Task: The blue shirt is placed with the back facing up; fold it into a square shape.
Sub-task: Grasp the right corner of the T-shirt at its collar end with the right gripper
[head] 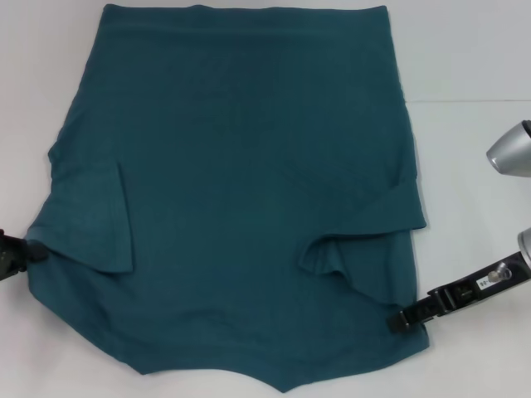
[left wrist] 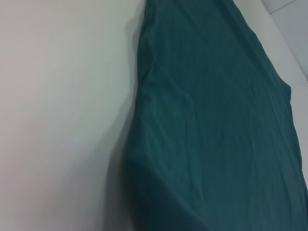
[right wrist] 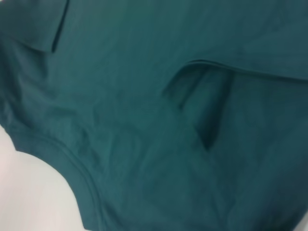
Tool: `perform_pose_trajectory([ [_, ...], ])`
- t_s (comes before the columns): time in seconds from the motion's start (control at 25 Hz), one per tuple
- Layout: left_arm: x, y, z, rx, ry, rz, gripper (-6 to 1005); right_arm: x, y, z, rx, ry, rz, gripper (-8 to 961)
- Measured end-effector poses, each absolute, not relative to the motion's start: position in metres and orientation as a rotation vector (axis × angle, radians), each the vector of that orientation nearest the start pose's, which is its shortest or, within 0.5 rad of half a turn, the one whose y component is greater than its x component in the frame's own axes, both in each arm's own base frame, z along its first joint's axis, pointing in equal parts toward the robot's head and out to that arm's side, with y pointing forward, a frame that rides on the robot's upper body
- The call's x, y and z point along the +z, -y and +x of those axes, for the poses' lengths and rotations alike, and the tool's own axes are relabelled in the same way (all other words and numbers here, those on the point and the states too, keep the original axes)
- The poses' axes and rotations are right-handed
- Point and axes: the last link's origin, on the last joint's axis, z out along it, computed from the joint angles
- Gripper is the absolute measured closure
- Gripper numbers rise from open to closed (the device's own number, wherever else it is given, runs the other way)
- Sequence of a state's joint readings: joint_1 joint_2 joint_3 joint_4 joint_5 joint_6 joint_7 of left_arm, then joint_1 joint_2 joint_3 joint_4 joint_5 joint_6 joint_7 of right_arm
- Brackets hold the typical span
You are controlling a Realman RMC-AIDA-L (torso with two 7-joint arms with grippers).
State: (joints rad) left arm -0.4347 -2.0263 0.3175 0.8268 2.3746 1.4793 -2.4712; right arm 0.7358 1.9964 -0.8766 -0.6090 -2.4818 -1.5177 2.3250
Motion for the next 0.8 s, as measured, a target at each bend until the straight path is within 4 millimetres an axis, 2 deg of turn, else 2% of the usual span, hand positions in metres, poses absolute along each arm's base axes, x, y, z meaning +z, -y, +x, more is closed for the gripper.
perform_pose_trajectory([
  [0.8, 0.083, -0.310, -0.363, 0.863, -2.632, 2.243, 984, -0.021, -0.358, 0.252, -0.160, -1.616, -2.621, 349],
])
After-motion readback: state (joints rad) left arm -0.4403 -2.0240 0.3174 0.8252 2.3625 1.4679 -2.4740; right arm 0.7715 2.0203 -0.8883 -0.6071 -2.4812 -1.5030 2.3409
